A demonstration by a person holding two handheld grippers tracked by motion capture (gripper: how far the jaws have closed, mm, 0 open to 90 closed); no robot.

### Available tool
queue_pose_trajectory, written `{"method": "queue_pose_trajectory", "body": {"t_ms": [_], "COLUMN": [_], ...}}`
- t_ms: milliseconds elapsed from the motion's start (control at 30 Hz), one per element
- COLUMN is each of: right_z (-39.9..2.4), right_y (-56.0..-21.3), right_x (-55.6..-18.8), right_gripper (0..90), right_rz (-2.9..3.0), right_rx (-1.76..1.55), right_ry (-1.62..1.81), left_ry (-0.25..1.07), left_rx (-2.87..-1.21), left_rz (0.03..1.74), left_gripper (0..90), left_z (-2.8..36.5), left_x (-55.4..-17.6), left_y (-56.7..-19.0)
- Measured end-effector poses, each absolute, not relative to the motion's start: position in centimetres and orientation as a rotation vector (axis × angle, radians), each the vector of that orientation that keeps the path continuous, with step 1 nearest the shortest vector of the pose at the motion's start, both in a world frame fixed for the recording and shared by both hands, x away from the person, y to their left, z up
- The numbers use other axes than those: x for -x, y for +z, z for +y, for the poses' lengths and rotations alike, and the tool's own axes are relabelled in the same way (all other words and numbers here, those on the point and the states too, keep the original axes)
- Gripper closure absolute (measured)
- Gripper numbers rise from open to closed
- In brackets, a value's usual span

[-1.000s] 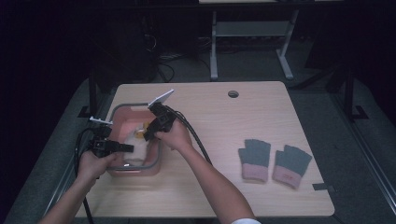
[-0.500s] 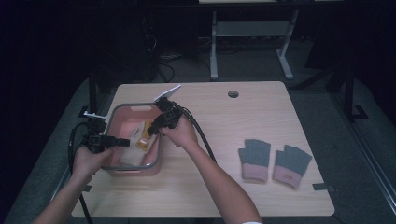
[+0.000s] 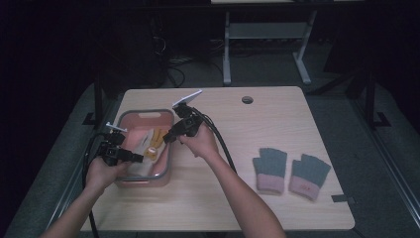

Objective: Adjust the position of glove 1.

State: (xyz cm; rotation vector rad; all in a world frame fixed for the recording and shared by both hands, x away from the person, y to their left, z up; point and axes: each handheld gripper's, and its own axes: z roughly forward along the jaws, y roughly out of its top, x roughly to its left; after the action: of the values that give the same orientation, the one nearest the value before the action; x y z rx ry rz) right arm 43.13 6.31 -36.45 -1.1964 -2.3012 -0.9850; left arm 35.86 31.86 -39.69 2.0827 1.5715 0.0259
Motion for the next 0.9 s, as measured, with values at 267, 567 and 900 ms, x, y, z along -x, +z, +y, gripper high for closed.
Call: {"method": "queue_pose_trajectory", "body": {"t_ms": [267,567,900], "right_z": [5.5,4.0,1.4], "right_y": [-35.8,-35.3,-34.7], "right_x": [-42.8,-42.4,-41.9], "right_gripper": [66.9,64.0,60.3], "right_rz": [-2.293,-2.296,-2.291], "right_rx": [1.180,1.185,1.218], "right_ry": [-1.012,-1.047,-1.073], "left_ry": [0.041,0.060,0.047], "left_rx": [-2.028,-1.979,-1.940], "left_rz": [1.542,1.454,1.392], "left_gripper": [58.4,56.9,54.1], "left_z": [32.0,30.5,28.6], "left_x": [-35.4,-34.8,-34.4], "left_y": [-38.5,-37.0,-35.7]}}
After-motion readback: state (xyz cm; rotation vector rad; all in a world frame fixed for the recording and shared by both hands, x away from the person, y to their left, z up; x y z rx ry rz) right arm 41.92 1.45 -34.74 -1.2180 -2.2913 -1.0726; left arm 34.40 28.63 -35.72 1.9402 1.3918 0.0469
